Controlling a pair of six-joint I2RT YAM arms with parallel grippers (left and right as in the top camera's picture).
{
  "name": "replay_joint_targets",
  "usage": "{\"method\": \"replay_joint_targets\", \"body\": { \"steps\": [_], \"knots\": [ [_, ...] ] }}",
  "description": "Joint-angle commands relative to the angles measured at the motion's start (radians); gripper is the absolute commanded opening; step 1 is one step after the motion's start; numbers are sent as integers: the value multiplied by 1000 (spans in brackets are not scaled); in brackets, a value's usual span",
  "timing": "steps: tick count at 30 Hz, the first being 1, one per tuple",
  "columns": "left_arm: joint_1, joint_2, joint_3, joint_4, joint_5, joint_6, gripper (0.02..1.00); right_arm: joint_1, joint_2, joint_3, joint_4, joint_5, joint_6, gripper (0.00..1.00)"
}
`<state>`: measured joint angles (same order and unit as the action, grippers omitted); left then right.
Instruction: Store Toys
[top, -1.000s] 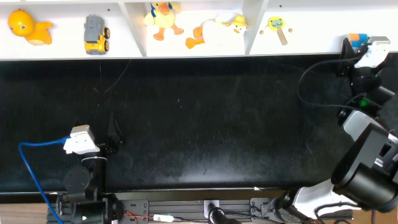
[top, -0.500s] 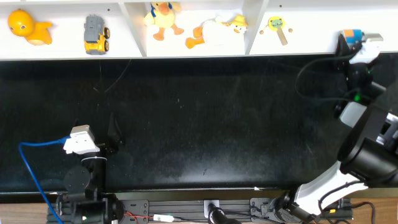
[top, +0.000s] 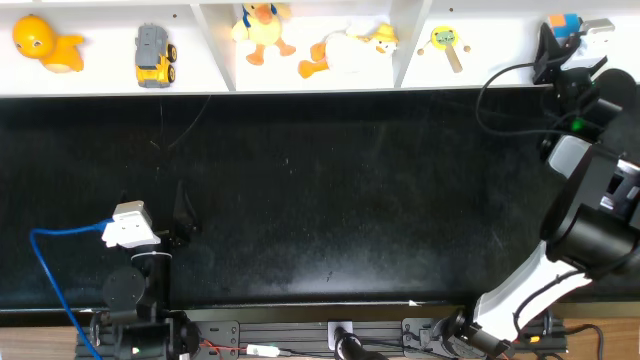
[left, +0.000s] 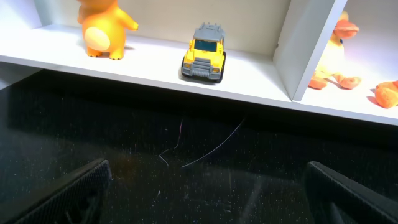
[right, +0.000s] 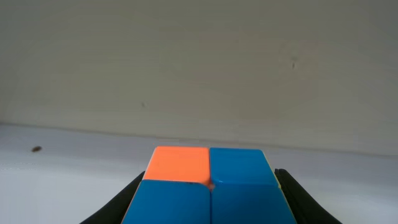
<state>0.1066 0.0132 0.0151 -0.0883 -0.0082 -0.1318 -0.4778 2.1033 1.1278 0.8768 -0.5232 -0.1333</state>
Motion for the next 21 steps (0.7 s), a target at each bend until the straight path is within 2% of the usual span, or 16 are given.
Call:
{"method": "replay_joint_targets", "body": {
  "steps": [1,12,15,19,21],
  "knots": [
    [-2,-10,-7,5,-1,-4,998,3,33,29,3,-5,23,47],
    [-2,-10,-7,5,-1,-4,998,3,33,29,-16,-5,35,47],
    [-2,-10,-7,5,-1,-4,998,3,33,29,-16,-5,53,112],
    [-2,-10,-7,5,-1,-4,998,2,33,29,-16,-5,53,132],
    [-2,-10,-7,5,-1,-4,998,2,33,29,-16,-5,52,194]
  ]
}}
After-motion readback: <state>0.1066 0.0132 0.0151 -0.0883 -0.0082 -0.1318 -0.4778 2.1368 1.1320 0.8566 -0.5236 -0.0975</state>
